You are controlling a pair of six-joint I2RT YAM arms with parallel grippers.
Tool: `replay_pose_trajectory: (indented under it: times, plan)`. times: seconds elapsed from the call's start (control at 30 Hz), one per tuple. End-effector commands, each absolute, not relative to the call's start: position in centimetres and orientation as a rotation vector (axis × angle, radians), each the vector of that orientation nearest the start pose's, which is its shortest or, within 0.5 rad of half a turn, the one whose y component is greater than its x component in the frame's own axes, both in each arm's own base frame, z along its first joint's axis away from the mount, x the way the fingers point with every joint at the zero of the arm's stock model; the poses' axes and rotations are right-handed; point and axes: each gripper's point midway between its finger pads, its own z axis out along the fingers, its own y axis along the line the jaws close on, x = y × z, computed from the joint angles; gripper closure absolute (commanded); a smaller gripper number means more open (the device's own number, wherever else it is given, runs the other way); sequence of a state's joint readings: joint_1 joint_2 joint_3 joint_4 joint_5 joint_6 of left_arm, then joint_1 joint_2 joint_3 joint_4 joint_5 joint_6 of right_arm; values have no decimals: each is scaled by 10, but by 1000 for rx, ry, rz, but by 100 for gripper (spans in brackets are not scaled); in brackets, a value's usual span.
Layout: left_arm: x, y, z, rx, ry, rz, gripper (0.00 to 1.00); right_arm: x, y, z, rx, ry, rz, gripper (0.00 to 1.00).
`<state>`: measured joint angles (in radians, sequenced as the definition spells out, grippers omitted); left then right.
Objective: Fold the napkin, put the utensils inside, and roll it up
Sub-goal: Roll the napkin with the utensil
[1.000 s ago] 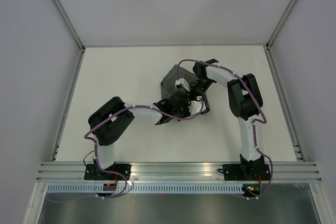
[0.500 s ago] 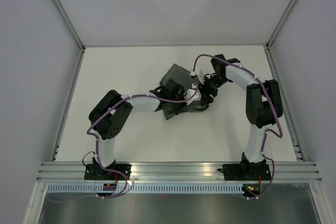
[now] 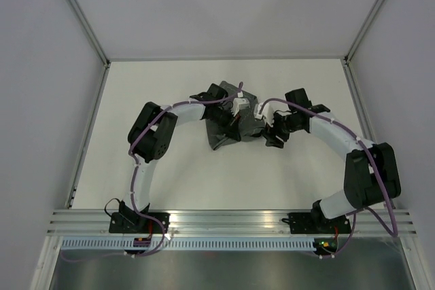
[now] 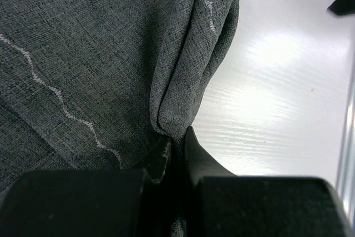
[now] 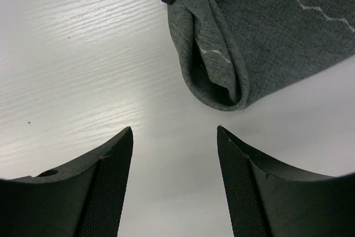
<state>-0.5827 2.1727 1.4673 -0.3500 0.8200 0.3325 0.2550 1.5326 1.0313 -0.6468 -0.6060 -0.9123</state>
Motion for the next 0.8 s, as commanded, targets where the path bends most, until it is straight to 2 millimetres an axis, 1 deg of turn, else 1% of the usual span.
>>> replay_pose_trajectory:
  times: [0.0, 0.03, 0.07, 0.1, 0.13, 0.17, 0.2, 0.23, 0.27, 0.3, 0.37, 0.5, 0.67, 0.7, 0.77]
  plan:
    - [294, -349, 8, 1313, 2256, -1406, 98, 308, 170, 98, -1563, 1779, 400, 32]
    - [298, -353, 12, 1308, 2243, -1429, 98, 307, 172, 97, -1570, 1765, 370, 32]
    - [292, -351, 8, 1290, 2277, -1490, 98, 307, 182, 99, -1587, 1709, 342, 32]
    - [293, -351, 8, 1283, 2282, -1516, 98, 303, 180, 92, -1599, 1713, 296, 32]
    - [296, -354, 12, 1276, 2271, -1540, 98, 302, 183, 91, -1605, 1694, 271, 32]
    - [294, -355, 11, 1266, 2275, -1584, 98, 301, 195, 94, -1621, 1635, 253, 31]
    - [292, -354, 11, 1253, 2297, -1608, 98, 299, 193, 86, -1630, 1642, 221, 31]
    - [294, -356, 15, 1253, 2281, -1626, 98, 299, 197, 85, -1638, 1627, 212, 30]
    - [291, -357, 13, 1244, 2286, -1669, 98, 298, 204, 85, -1652, 1603, 205, 29]
    - [286, -355, 13, 1229, 2320, -1699, 98, 298, 208, 80, -1667, 1605, 208, 29]
    - [286, -357, 14, 1223, 2319, -1734, 98, 299, 214, 72, -1693, 1612, 217, 29]
    - [280, -354, 12, 1207, 2354, -1764, 98, 302, 222, 63, -1716, 1630, 229, 28]
    - [272, -349, 6, 1195, 2398, -1792, 98, 297, 231, 51, -1761, 1652, 269, 28]
    - [271, -350, 6, 1196, 2396, -1796, 98, 295, 233, 46, -1771, 1659, 276, 28]
    - [269, -350, 4, 1196, 2403, -1802, 98, 298, 236, 46, -1766, 1659, 278, 28]
